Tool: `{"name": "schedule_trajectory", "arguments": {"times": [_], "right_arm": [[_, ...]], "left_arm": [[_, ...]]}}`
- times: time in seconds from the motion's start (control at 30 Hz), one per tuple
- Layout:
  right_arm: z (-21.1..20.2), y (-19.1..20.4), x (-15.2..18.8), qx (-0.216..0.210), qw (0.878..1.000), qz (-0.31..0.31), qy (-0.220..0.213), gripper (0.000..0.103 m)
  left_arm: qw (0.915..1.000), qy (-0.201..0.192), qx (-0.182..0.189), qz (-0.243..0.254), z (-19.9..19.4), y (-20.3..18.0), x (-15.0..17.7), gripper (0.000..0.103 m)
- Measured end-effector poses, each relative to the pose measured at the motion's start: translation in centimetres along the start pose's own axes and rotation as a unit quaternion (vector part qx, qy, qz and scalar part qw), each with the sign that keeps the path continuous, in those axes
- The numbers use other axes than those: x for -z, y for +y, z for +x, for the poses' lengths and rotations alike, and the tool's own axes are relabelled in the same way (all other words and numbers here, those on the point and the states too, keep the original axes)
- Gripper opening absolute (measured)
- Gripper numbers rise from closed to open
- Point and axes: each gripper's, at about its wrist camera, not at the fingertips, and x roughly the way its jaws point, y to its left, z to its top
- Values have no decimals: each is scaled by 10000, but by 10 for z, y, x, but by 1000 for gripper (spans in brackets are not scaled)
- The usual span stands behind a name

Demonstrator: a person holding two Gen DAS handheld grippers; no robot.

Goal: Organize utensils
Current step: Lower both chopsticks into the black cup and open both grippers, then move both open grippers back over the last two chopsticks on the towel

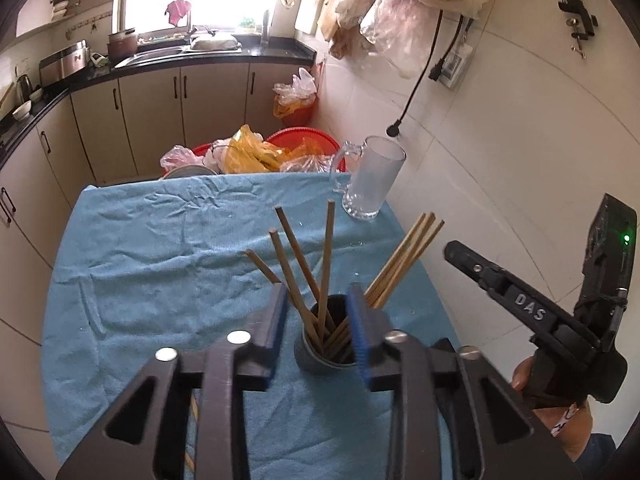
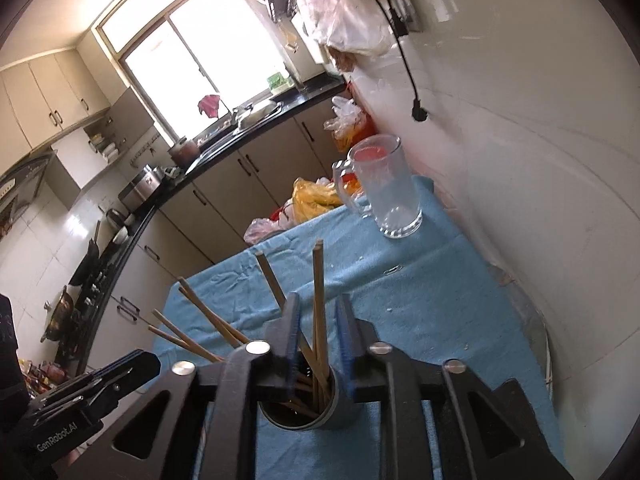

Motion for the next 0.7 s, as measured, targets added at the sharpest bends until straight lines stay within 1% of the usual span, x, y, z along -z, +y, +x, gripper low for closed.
{"name": "schedule_trajectory", "arguments": {"times": [0.03, 0.07, 0.1, 0.13, 0.17, 0.2, 0.23, 0.27, 0.33, 0.37, 0.43, 0.53, 0.7], "right_arm": [[-4, -1, -1, 34, 10000, 5, -39, 31], [-8, -1, -2, 105, 9999, 11, -77, 41], [-12, -2, -3, 173, 9998, 14, -107, 48], [-17, -3, -4, 285, 9995, 14, -161, 64], [-22, -4, -4, 436, 9988, 1, -234, 80], [-27, -4, -4, 582, 9978, -27, -305, 86], [-33, -3, -4, 813, 9958, -91, -412, 92], [-37, -2, -3, 974, 9940, -149, -478, 93], [-44, -1, 0, 1326, 9892, -282, -562, 93], [-46, -1, 2, 1470, 9869, -347, -559, 93], [-49, 1, 6, 1647, 9838, -442, -552, 93], [-53, 2, 15, 1759, 9819, -501, -485, 93], [-54, 8, 35, 1750, 9824, -590, -279, 93]], "left_arm": [[10000, -46, -13, -23, -4, 1, 0, 36], [10000, -72, -33, -39, -7, 1, 0, 41], [9999, -130, -68, -72, -12, 3, 0, 44], [9996, -222, -108, -114, -18, 5, 0, 50], [9992, -316, -167, -154, -24, 7, 1, 60], [9987, -412, -247, -192, -29, 10, 2, 66], [9972, -584, -390, -264, -38, 14, 4, 78], [9958, -711, -473, -321, -44, 18, 6, 83], [9923, -958, -660, -418, -56, 26, 12, 84], [9913, -1002, -728, -439, -59, 29, 14, 87], [9896, -1055, -840, -493, -66, 38, 22, 88], [9884, -1047, -985, -481, -69, 50, 34, 88], [9881, -790, -1110, -714, -69, 77, 59, 88]]}}
